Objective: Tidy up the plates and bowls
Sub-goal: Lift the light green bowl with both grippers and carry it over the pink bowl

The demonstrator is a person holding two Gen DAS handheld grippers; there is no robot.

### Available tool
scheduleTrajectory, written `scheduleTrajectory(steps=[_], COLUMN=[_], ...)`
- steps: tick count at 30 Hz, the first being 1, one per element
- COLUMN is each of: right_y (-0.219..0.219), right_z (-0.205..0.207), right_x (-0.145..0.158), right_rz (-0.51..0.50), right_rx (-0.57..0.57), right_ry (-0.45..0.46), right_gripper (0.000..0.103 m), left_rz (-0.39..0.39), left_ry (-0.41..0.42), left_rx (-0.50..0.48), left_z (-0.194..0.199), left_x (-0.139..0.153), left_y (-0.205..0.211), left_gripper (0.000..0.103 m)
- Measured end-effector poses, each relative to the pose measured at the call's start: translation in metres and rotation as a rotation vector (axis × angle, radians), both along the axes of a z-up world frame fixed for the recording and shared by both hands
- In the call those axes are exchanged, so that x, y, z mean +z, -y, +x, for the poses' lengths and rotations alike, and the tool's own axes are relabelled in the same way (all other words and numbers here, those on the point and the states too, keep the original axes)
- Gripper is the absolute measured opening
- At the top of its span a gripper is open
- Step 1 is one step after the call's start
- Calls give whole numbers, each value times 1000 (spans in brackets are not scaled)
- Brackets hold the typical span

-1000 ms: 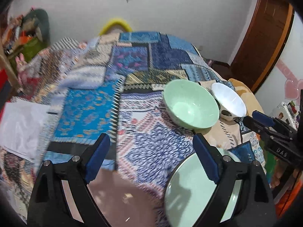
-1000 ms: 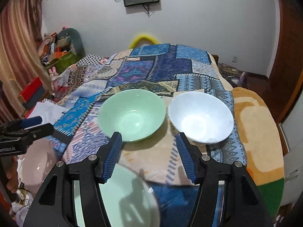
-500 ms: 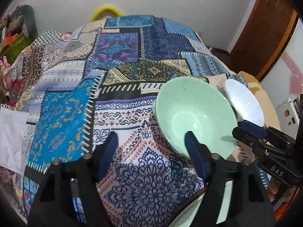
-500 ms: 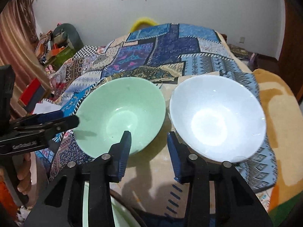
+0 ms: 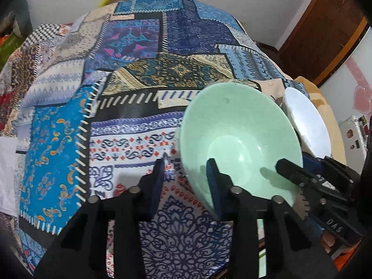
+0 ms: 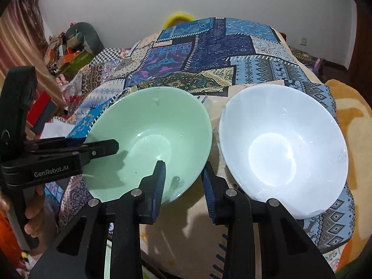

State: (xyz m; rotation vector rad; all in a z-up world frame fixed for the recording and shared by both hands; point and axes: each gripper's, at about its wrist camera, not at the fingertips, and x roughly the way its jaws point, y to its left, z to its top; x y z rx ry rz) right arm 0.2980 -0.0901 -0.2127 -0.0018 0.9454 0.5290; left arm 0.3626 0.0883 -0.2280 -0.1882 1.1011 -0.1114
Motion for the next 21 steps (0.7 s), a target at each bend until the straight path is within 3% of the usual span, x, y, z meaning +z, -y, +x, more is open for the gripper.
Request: scheduleTrajectory(steps=[3,7,21], right_y=[1,1,-1], right_z=[1,2,-24], right_x=[0,2,23], right_rz=[-2,2,-25], right_rx=[-5,-14,-3], right_ry=[-1,-2,57], right_gripper=[25,23,23], left_rz=[6,72,74], left_ry=[0,17,61], left_rx=[-28,-36,-22], left_z=[1,-2,-40], left_x=[-1,0,22], left_y=[8,18,22], left_gripper=[18,18,19])
